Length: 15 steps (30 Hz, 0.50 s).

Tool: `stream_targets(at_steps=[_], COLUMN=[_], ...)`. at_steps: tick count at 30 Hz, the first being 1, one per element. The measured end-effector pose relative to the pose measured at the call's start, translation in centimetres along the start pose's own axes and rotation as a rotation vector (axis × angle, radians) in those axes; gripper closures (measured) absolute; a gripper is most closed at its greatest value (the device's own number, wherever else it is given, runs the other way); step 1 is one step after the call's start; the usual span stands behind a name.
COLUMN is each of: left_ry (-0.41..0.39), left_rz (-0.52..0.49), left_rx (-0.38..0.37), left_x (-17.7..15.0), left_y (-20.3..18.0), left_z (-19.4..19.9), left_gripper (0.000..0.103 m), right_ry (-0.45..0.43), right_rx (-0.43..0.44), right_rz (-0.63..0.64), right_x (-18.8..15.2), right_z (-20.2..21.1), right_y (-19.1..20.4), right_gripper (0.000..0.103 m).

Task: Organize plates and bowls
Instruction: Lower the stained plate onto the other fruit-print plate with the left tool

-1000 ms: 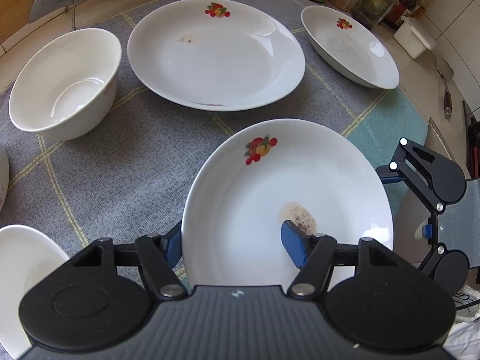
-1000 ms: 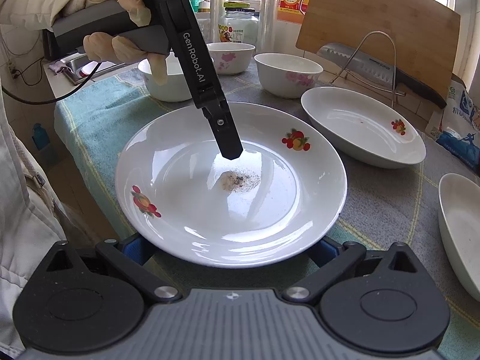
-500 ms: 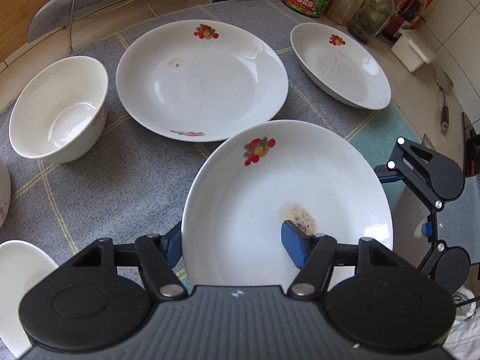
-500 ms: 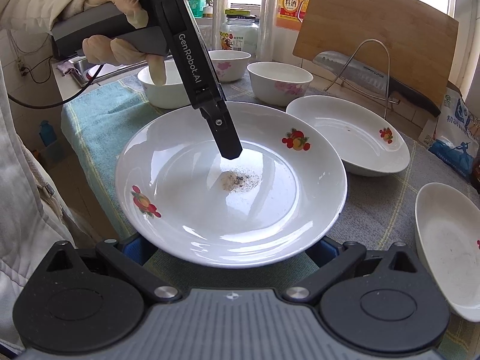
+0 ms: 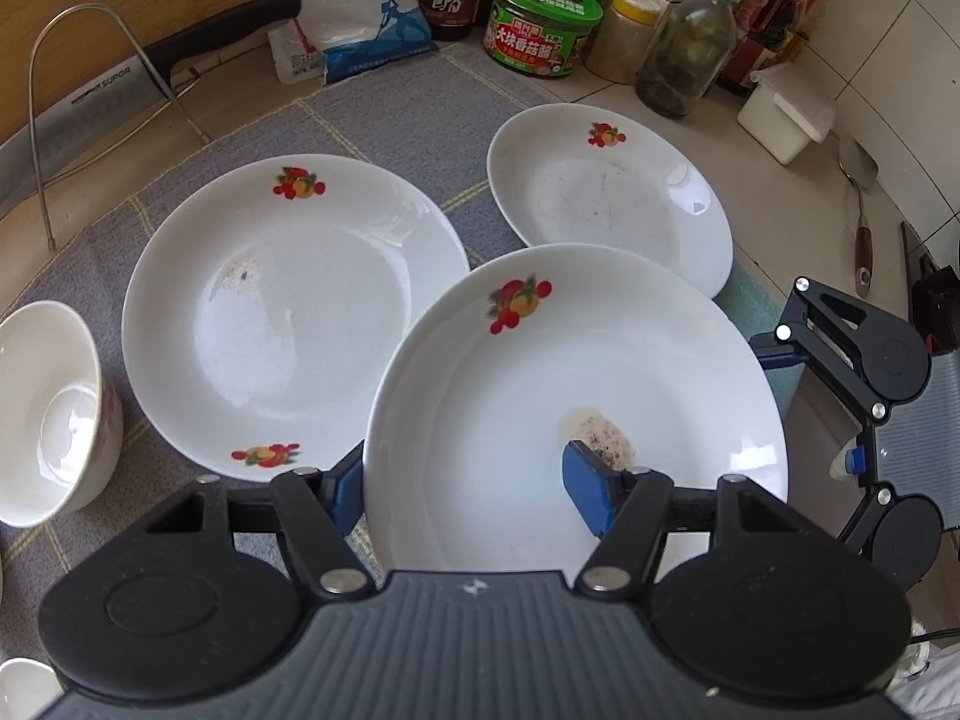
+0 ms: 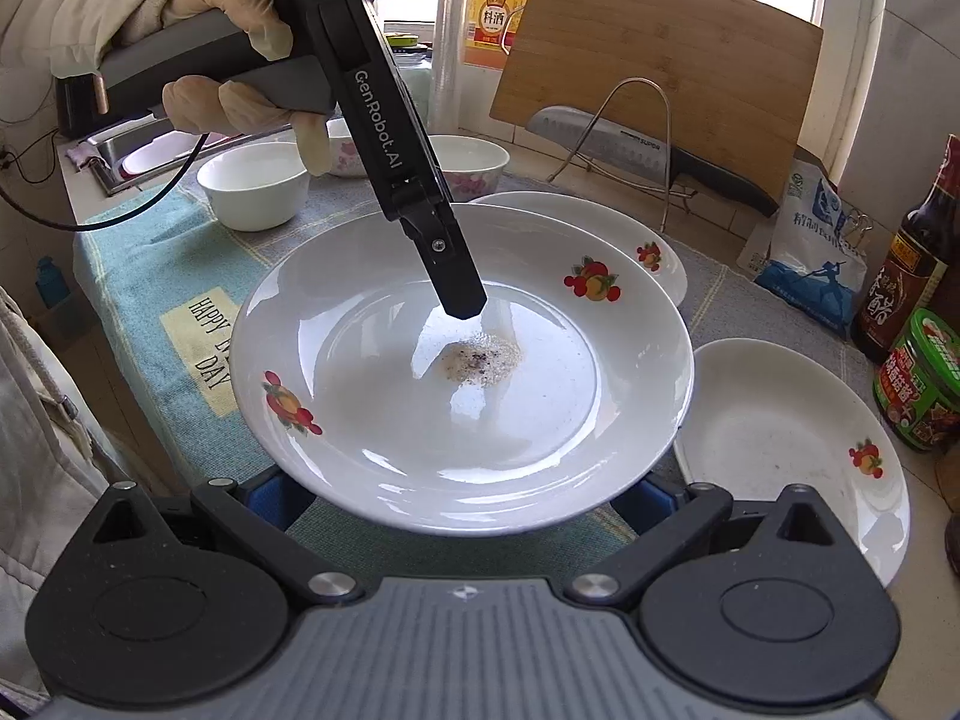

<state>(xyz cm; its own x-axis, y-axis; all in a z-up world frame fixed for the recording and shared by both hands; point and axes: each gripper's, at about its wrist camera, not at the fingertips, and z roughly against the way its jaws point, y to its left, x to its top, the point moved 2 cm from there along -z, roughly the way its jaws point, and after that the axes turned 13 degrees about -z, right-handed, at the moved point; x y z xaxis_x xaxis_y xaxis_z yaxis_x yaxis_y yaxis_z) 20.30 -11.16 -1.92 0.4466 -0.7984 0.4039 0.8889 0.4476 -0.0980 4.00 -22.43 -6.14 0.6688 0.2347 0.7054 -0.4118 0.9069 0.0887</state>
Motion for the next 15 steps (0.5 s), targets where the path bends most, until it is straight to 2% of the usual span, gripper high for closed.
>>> stream_targets(at_steps=[15], left_ry=[-0.030], left_rz=[-0.141], left_rx=[-0.029], left_x=[8.8], left_y=[-2.2], left_z=[-3.8], left_gripper=[0.038], right_ry=[-0.023], right_rx=[-0.128], right_rz=[-0.088], right_x=[-0.4], right_z=[3.0], right_y=[-7.2], right_gripper=[0.000])
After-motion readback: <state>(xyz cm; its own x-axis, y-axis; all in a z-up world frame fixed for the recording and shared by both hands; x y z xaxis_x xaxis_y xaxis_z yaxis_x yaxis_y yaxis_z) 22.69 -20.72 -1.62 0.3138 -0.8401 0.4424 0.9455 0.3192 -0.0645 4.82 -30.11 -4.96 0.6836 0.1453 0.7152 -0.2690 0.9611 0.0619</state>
